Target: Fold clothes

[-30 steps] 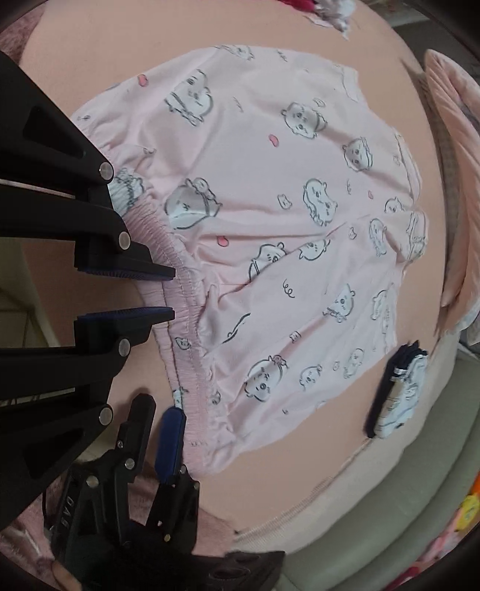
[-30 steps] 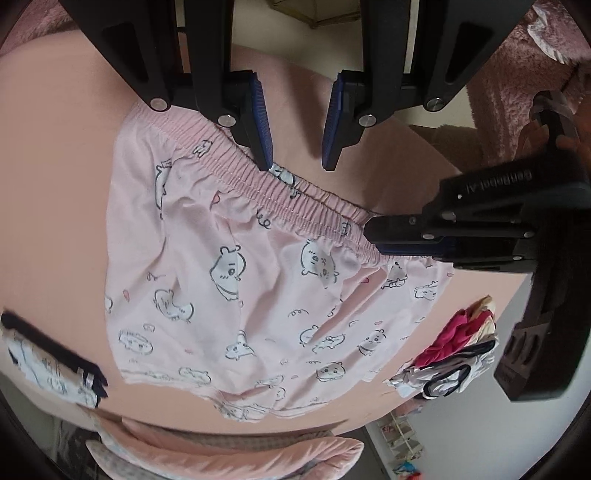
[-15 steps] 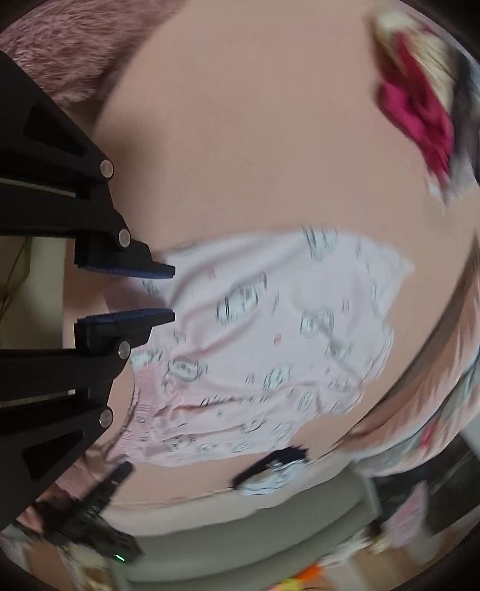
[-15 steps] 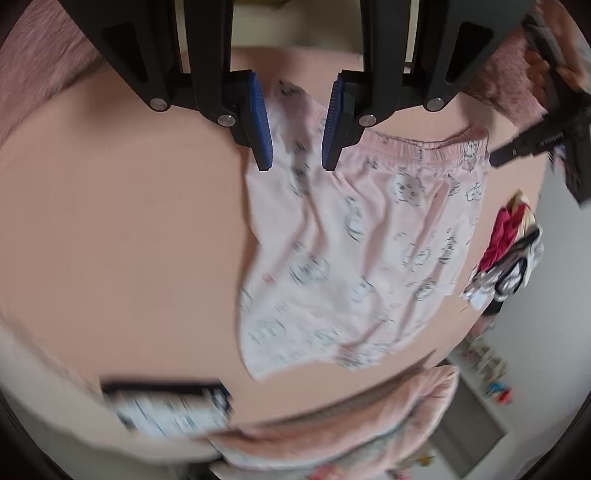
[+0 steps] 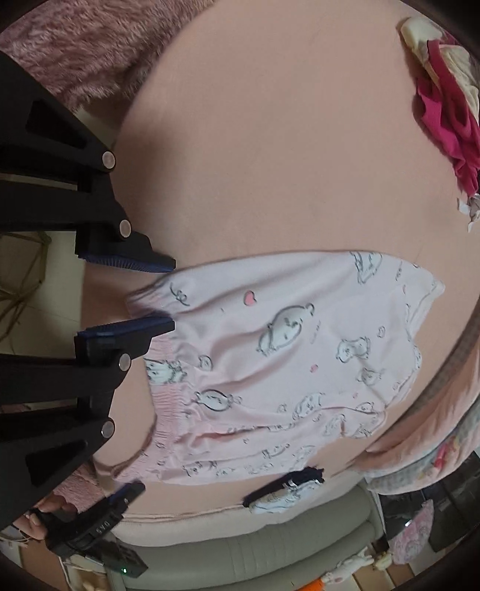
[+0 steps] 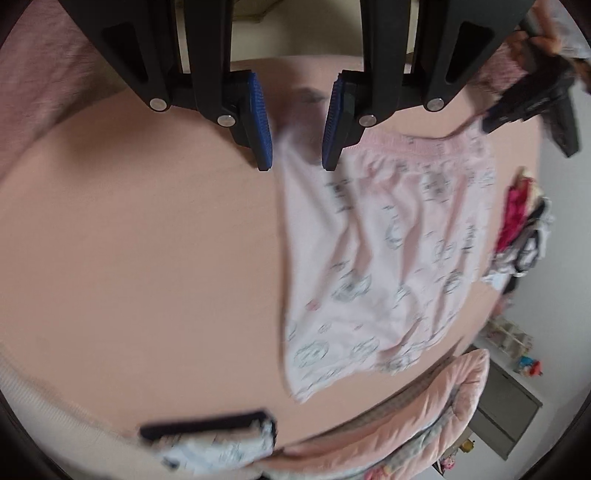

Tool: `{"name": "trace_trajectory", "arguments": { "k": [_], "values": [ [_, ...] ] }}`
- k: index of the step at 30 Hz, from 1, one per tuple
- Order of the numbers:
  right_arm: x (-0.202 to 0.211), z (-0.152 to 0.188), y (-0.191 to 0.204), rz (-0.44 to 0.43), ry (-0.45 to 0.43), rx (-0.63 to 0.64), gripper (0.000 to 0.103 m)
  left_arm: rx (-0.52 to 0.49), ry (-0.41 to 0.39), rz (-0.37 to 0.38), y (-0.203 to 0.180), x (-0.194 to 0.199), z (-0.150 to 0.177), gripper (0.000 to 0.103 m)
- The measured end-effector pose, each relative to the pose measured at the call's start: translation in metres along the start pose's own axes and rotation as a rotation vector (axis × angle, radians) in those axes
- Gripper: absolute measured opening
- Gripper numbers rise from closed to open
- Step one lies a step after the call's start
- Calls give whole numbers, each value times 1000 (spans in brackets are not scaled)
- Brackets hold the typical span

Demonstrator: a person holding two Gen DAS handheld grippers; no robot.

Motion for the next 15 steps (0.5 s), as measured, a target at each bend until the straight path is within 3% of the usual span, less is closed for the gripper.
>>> {"name": "trace_trajectory", "arguments": {
  "k": [2, 4, 6, 10, 13, 15],
  "values": [
    [1, -1, -5, -40, 21, -2, 28, 3, 6, 6, -1, 3, -1, 23],
    [1, -3, -12, -83, 50, 1, 33, 41, 10, 101, 0, 6, -4, 23],
    [-3, 0, -7, -103, 82, 26, 34, 52, 2, 140, -2, 7, -7, 23],
    [-5, 1, -1, -74, 68, 39, 34, 29, 31, 120, -7, -7, -8, 23],
    [5, -5, -8, -36, -2, 15, 34, 36, 29, 185, -15, -7, -9, 23],
    [5, -5, -10, -26, -2, 18, 34, 52, 21, 250, -14, 1, -11, 23]
  ]
}}
Point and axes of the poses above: each gripper's, at about its wrist camera, not at the fingertips, and x roughly against the way its jaws point, y to its left, z to its underside, the point moved 2 cm from there along -x, roughly the way its jaws point
